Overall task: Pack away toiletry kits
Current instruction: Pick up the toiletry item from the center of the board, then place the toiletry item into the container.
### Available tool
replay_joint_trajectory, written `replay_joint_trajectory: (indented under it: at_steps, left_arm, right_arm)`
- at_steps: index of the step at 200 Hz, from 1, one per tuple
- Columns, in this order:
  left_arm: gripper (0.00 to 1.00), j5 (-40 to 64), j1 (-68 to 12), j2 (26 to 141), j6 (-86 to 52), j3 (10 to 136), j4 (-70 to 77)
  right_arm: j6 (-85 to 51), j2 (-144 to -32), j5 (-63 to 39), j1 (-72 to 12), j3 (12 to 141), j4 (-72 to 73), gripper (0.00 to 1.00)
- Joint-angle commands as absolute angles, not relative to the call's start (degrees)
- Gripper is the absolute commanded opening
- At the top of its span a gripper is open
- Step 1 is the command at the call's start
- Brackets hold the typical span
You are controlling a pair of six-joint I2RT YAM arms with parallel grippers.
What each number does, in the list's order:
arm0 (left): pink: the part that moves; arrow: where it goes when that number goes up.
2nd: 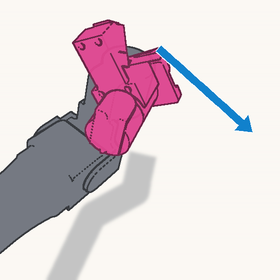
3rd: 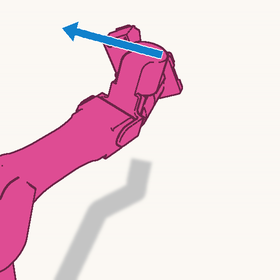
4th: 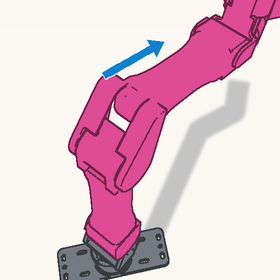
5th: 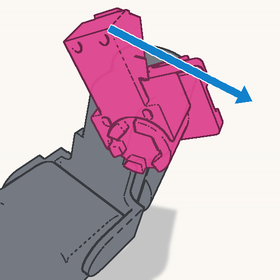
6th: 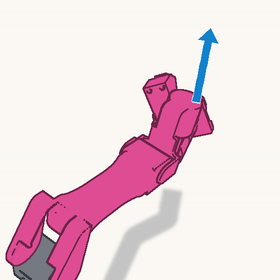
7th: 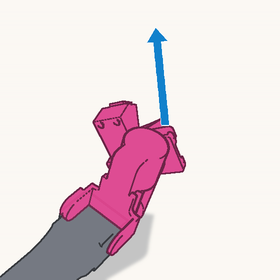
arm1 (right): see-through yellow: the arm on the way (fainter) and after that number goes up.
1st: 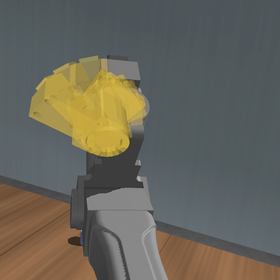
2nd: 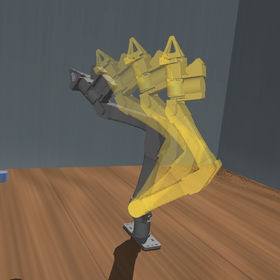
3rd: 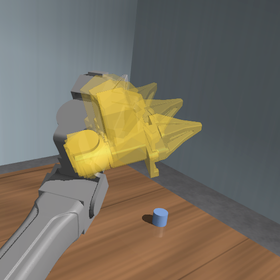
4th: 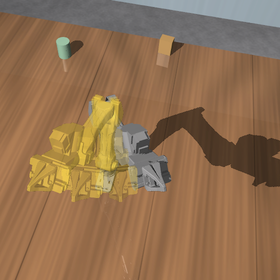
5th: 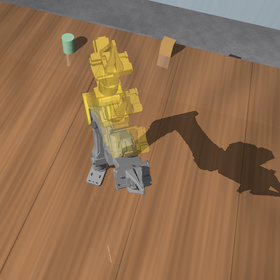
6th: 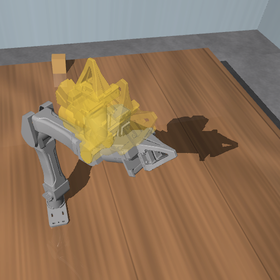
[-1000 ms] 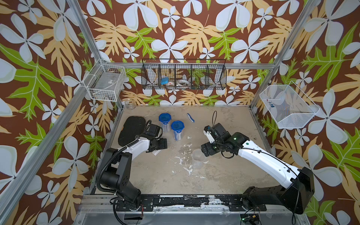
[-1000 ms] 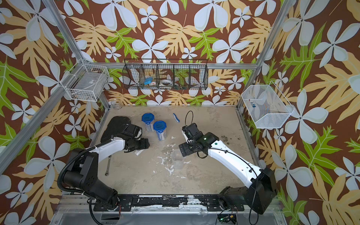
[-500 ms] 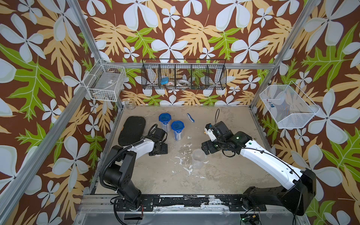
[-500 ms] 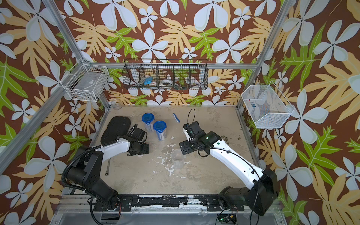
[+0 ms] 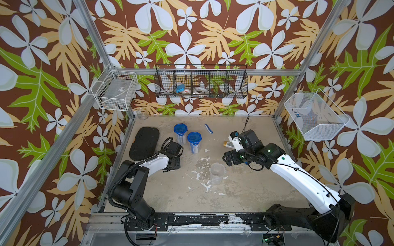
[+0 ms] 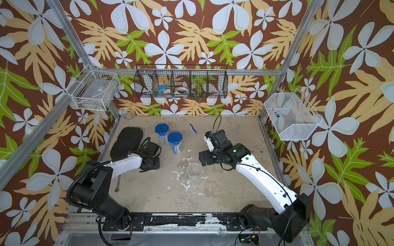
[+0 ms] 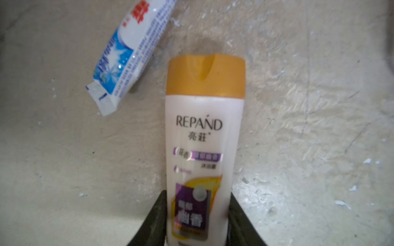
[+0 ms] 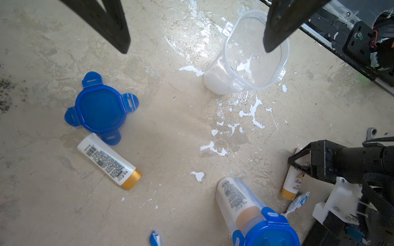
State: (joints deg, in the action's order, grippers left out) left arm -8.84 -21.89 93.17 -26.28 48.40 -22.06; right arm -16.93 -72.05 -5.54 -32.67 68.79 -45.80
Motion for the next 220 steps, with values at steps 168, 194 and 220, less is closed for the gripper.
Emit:
replay_joint_trajectory:
  at_steps: [168,194,220]
  left_arm:
    - [0.13,3.78,-27.41,74.12,-27.25,49.45,-34.63]
    - [0.13,3.96,-29.11,69.17,-25.90,50.35,-34.17]
    - [0.12,4.48,-29.79,65.83,-23.31,51.12,-33.77]
  right_arm:
    - [-19.38,-63.46,-16.16,-31.86,64.42,-44.03,0.97]
    - [-18.54,-64.31,-18.03,-31.82,65.43,-43.51,0.97]
    - [-18.81,-66.21,-20.55,-31.81,66.82,-42.29,0.97]
